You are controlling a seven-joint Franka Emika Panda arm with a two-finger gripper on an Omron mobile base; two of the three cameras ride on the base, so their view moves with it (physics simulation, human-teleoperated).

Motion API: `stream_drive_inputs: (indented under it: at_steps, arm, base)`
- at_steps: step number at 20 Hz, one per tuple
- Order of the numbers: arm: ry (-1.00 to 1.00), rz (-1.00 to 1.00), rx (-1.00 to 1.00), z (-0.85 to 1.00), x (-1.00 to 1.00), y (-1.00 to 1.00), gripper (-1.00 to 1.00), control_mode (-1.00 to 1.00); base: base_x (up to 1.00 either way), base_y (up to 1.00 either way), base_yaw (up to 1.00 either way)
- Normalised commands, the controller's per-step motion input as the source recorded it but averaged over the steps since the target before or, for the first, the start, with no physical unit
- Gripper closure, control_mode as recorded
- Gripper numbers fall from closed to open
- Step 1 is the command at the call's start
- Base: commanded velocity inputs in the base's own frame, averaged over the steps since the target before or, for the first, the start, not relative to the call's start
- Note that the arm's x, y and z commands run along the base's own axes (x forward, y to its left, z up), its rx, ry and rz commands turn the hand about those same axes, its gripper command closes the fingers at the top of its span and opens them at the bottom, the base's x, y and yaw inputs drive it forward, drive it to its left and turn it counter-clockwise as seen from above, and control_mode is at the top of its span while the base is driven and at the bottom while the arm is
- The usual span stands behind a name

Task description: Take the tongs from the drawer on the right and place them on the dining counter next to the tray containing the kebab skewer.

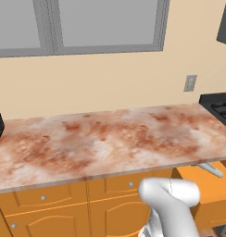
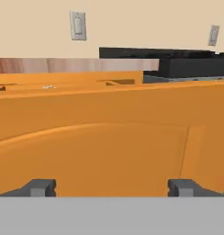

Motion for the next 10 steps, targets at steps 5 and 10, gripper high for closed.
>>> stream_drive_inputs:
  at_steps: [5, 10]
  arm:
    - [0.07, -0.16, 0.0, 0.56, -0.85, -0.01, -1.0, -1.0]
    - [0.01, -0.17, 0.0, 0.29, -0.84, -0.13, -1.0, -1.0]
  base:
    - [0.0, 0.0, 0.0]
    - [0.0, 0.0, 0.0]
